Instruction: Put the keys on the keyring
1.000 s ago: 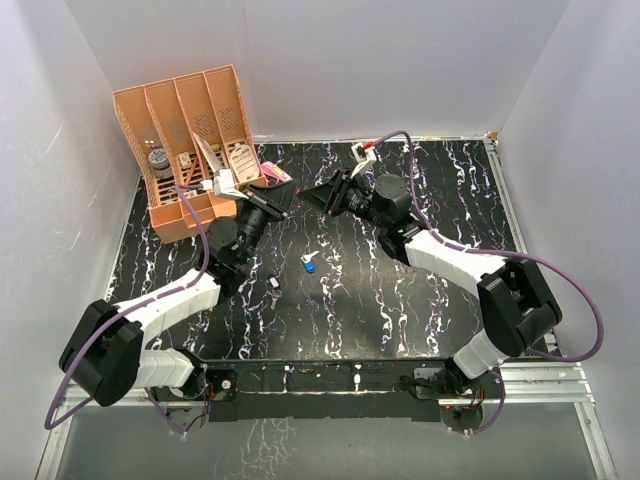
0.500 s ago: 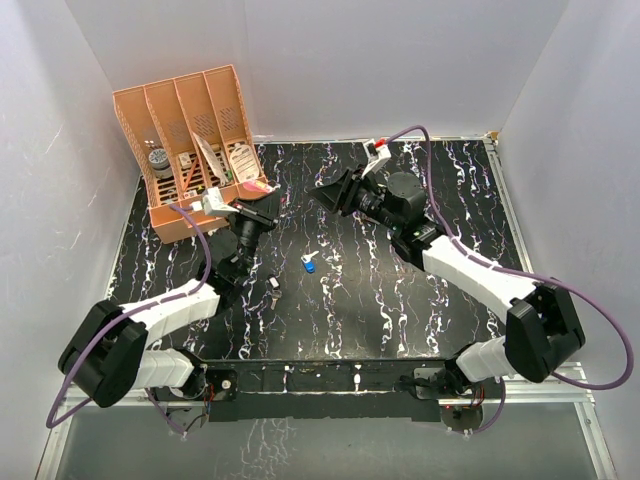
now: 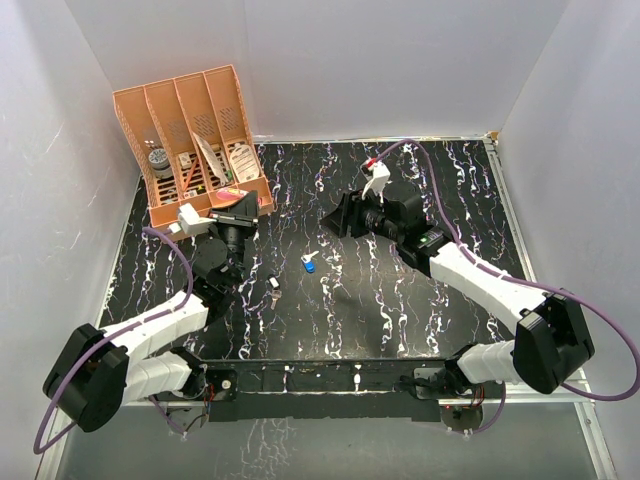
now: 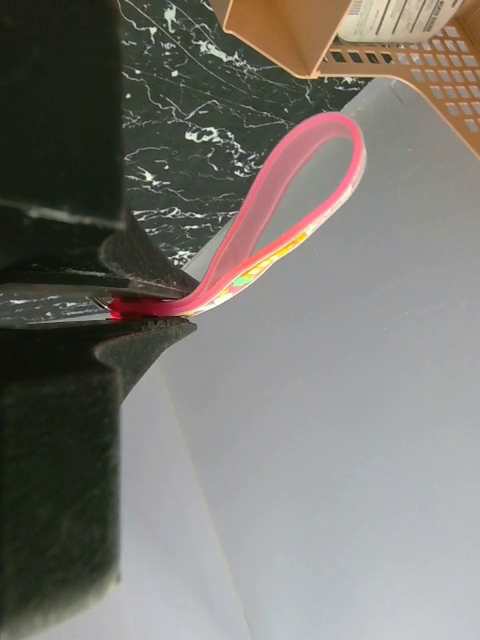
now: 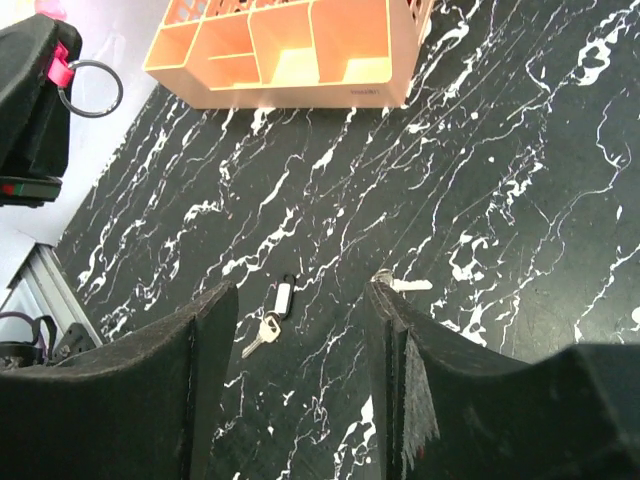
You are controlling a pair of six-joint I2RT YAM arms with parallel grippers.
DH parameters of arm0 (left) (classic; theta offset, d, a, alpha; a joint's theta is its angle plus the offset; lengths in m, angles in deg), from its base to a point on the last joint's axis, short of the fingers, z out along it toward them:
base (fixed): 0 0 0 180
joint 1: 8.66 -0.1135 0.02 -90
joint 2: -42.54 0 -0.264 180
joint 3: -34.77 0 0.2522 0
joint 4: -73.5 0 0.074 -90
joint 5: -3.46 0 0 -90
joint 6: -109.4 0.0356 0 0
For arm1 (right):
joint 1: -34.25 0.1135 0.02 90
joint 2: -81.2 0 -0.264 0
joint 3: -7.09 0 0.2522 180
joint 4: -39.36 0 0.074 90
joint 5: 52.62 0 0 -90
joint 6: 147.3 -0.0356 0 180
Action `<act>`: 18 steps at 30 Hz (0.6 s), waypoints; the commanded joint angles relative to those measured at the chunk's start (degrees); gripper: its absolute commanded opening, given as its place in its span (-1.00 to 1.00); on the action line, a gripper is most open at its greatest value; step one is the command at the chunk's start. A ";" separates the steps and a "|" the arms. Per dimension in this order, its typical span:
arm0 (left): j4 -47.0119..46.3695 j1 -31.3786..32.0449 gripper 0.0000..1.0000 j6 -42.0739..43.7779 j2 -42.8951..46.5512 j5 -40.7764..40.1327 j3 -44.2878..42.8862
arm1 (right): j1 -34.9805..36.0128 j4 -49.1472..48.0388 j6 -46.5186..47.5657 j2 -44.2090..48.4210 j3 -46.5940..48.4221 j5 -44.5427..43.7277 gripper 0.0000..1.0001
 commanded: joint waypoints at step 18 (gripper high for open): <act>4.25 0.31 -1.00 -2.13 1.33 0.26 -1.87 | 3.38 5.44 5.60 -4.53 0.88 4.47 0.05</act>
